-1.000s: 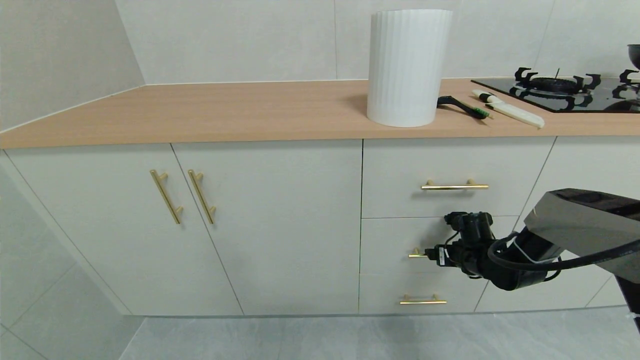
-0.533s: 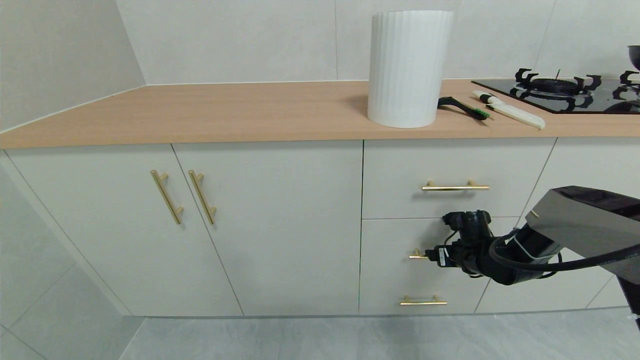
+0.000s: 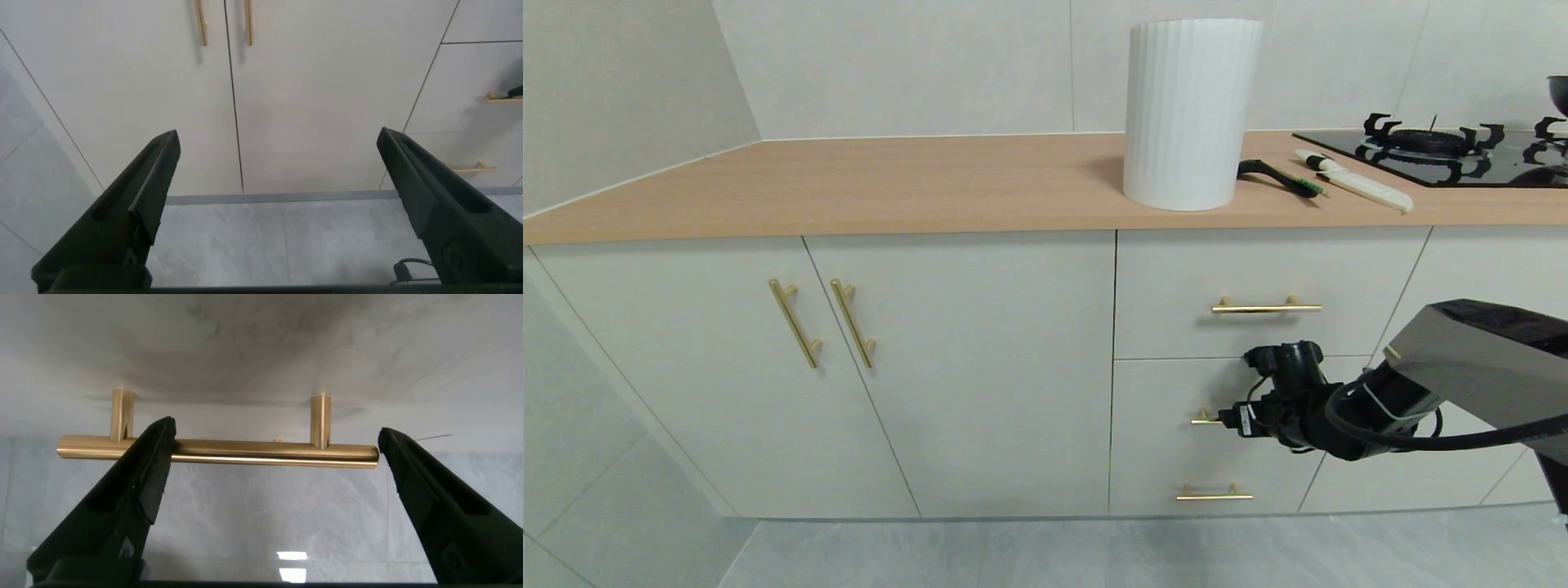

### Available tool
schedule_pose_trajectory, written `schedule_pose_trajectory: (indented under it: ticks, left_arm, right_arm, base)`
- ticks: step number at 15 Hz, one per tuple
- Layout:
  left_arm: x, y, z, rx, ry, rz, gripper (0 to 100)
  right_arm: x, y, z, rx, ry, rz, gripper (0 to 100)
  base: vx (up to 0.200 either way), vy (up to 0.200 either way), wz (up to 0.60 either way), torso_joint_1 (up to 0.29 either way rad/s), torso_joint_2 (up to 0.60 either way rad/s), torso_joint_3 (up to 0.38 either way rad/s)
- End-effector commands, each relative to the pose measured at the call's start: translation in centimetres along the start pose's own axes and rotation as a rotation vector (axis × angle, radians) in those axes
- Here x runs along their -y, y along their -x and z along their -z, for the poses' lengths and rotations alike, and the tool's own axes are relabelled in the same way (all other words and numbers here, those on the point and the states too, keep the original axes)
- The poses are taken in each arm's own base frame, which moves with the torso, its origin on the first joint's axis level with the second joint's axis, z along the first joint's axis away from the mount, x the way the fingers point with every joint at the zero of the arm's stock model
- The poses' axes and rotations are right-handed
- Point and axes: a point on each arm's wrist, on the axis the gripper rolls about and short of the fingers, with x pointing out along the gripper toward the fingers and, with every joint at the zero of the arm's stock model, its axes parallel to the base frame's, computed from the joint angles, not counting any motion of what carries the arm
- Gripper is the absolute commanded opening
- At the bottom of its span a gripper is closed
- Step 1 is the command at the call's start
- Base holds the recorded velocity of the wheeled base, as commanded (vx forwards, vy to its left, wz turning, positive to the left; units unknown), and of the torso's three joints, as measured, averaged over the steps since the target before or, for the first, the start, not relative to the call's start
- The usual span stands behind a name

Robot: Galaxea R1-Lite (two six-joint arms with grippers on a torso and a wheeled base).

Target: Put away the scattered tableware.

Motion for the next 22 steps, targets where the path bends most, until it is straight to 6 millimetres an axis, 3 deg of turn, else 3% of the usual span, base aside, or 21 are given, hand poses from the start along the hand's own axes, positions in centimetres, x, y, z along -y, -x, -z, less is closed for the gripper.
schedule_pose_trajectory:
  ticks: [1,14,16,18,19,20,22]
  left_arm:
    - [0.0,0.0,0.0,-0.001,0.0,0.0,100]
    - [0.0,0.0,0.0,-0.001,0.0,0.001,100]
    - [0.0,0.0,0.0,-0.001,0.0,0.001,100]
    - [0.0,0.0,0.0,-0.001,0.0,0.0,100]
    - [0.0,0.0,0.0,-0.001,0.0,0.001,100]
    - [0.0,0.0,0.0,-0.001,0.0,0.0,100]
    - [0.0,0.0,0.0,-0.001,0.0,0.001,100]
  right_arm:
    - [-0.1,-0.8,1.0,-0.033,0.011,0.001,100]
    - [-0.4,1.2,0.7,-0.081,0.027,-0.009,100]
    - [-0.5,2.9,0.8,-0.081,0.035,-0.016,100]
    - [-1.3,8.0,-0.7,-0.01,0.042,-0.084,100]
    - [-2.0,9.4,-1.0,0.01,0.054,-0.122,100]
    - [-2.7,9.7,-1.1,0.019,0.058,-0.147,100]
    - [-3.6,8.2,-2.0,0.041,0.05,-0.154,100]
  base:
    - [0.0,0.0,0.0,0.0,0.0,0.0]
    - [0.0,0.0,0.0,0.0,0.0,0.0]
    - [0.0,0.0,0.0,0.0,0.0,0.0]
    - [0.0,0.0,0.0,0.0,0.0,0.0]
    - [0.0,0.0,0.0,0.0,0.0,0.0]
    - [0.0,0.0,0.0,0.0,0.0,0.0]
    - [0.0,0.0,0.0,0.0,0.0,0.0]
